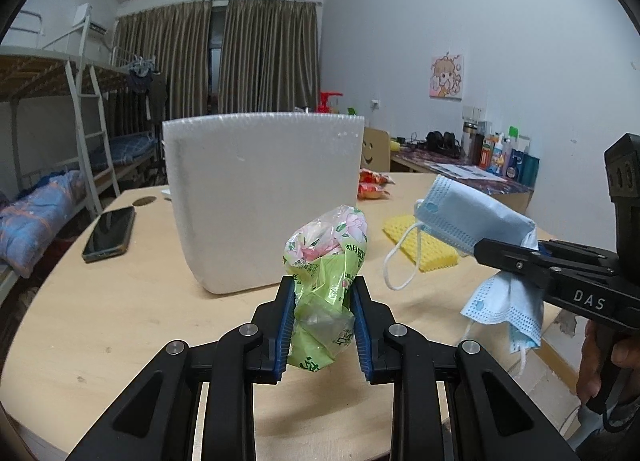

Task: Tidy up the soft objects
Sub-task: 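Carry the bag with the left gripper while the right gripper carries the mask to the foam box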

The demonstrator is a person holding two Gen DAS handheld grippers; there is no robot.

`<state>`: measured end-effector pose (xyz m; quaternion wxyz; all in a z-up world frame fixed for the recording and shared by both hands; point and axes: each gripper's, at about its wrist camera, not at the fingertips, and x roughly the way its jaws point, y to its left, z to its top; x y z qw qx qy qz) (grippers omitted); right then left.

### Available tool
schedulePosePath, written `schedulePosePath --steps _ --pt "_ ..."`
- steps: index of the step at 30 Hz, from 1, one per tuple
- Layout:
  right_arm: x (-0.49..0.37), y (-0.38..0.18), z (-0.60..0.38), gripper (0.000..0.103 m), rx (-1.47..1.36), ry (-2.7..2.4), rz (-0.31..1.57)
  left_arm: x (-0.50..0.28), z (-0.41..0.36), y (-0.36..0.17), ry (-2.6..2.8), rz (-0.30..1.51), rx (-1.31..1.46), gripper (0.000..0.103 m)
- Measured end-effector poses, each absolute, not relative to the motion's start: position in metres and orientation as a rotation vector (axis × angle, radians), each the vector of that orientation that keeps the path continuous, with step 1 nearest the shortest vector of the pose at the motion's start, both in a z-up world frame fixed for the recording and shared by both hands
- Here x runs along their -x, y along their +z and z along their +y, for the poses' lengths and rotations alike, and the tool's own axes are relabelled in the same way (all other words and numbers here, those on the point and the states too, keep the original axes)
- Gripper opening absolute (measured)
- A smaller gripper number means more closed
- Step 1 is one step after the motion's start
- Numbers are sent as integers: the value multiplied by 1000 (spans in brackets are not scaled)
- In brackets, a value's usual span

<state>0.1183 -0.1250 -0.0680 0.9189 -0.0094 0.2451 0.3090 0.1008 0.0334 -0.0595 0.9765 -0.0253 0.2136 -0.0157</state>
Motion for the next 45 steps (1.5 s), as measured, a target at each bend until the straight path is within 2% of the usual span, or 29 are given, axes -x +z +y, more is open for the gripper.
schedulePosePath --steps 29,45 --pt "-80 -5 -140 24 -17 687 294 -46 29 10 33 245 6 29" --pt "-79 1 -134 24 0 724 261 -39 35 21 71 214 6 29"
